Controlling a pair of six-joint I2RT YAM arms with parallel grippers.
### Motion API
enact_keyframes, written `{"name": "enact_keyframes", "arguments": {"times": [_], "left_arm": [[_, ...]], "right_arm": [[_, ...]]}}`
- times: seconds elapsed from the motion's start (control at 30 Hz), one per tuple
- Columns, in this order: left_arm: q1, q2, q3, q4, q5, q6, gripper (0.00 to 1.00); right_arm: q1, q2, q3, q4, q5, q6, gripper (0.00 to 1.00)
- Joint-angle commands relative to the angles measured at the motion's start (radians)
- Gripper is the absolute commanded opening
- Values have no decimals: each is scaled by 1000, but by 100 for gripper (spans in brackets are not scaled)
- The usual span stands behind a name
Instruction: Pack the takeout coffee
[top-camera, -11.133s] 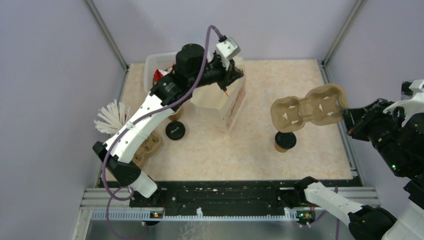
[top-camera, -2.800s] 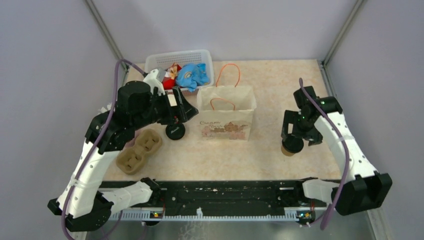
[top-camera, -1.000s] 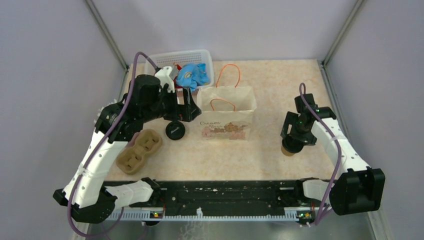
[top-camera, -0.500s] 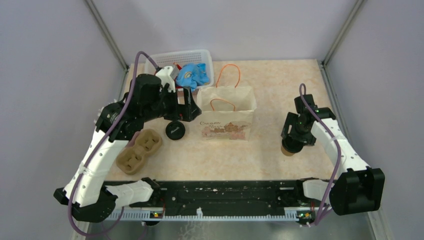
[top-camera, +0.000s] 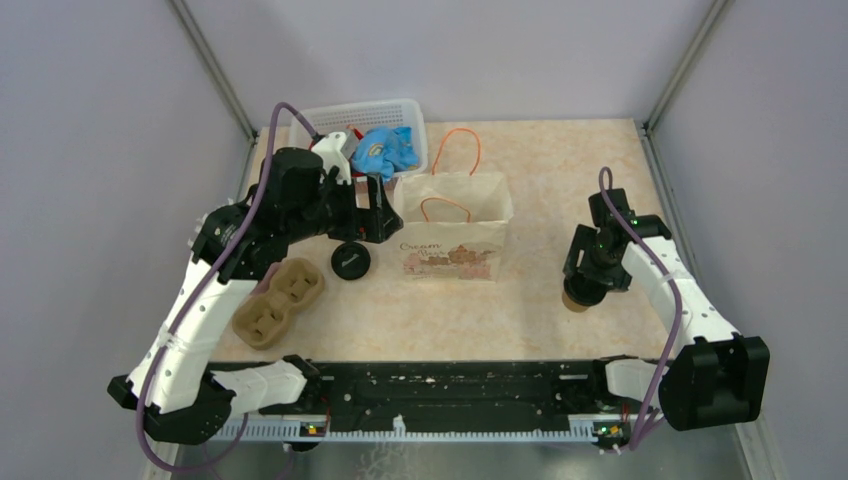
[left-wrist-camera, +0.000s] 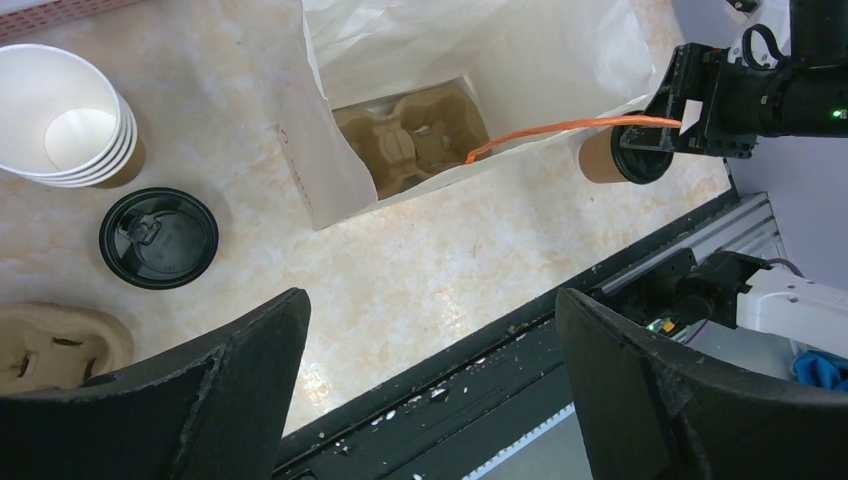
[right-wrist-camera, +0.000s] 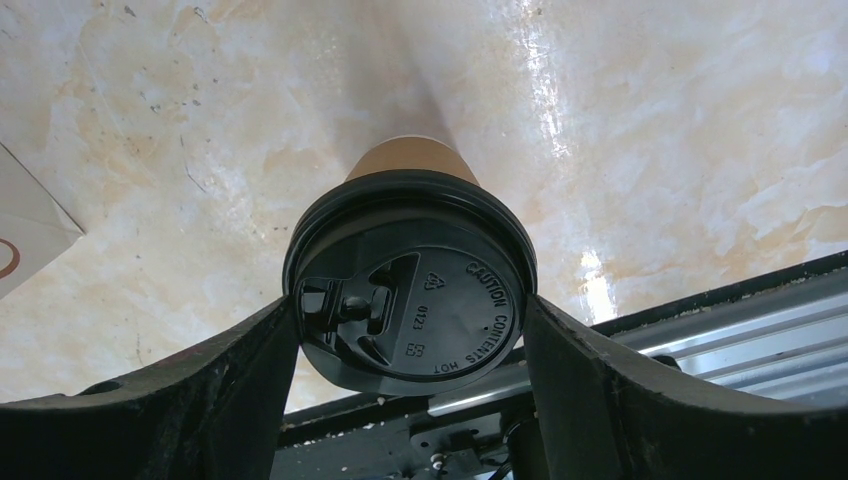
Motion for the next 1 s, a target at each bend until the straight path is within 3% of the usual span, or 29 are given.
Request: {"name": "enact_keyframes", "arguments": {"times": [0.0, 0.43, 0.73, 0.97], "left_arm": [[1, -11, 27, 3, -5, 15, 98], [0, -7, 21, 3, -4, -13, 98], [1, -8, 33, 0, 4, -74, 98], [1, 22, 56, -52, -34, -123, 98]], "right_arm": [[-9, 1, -15, 22, 27, 11, 75], [-8, -90, 49, -37, 11, -21, 73], [-8, -120, 82, -6, -108, -88, 74], [-7, -143, 351, -15, -291, -226, 74]]}}
